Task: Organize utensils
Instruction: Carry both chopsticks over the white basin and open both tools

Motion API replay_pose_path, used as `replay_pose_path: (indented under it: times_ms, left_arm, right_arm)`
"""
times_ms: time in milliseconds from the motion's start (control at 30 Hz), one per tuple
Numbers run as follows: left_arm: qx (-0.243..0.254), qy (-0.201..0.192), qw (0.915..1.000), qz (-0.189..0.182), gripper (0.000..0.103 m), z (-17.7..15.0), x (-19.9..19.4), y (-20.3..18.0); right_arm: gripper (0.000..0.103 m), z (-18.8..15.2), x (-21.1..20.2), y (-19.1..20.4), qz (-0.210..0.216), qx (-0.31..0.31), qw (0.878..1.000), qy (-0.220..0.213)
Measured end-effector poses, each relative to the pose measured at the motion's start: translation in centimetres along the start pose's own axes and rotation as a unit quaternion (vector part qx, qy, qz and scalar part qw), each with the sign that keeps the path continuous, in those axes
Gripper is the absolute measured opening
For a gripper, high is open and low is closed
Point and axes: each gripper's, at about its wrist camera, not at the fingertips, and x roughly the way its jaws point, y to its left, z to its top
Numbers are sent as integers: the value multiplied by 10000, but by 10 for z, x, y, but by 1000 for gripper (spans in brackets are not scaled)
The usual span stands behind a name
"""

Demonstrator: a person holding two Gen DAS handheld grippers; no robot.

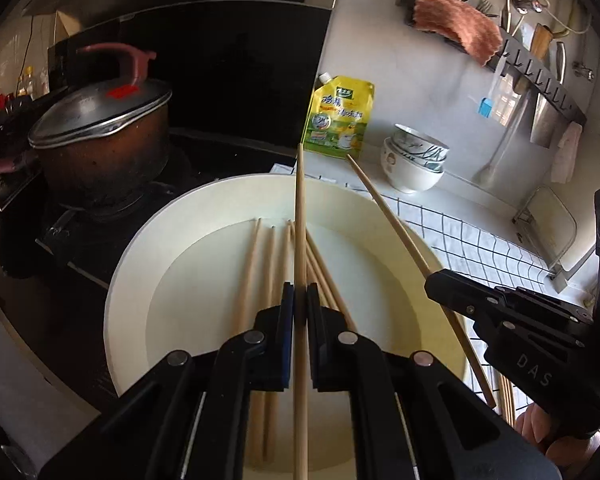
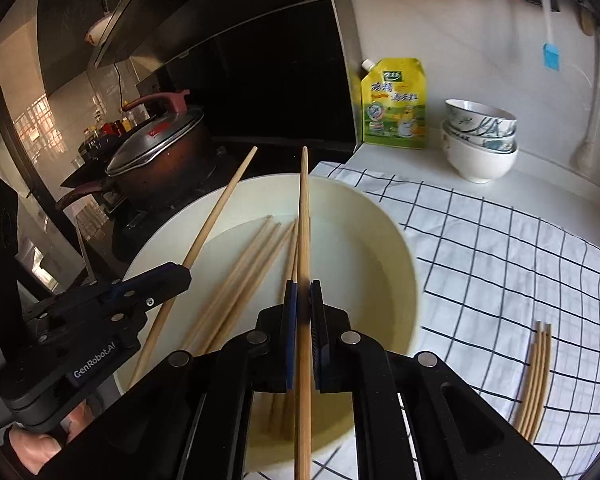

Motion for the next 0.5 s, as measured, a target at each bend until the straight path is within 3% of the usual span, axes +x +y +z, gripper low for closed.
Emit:
replay_pose_path:
  times_ms: [200, 467, 500]
  left_arm:
    - [-112, 318, 9994, -12, 7, -8, 25, 21]
    - [-311, 474, 9983, -95, 8, -18, 38, 30]
    - [-326, 448, 9984, -75, 11, -19, 37, 31]
  right_arm:
    - [6, -3, 41, 11, -55, 12, 9985, 537]
    - [7, -11, 52, 7, -227, 60, 9972, 715]
    - [7, -11, 50, 7, -252, 80, 9974, 677]
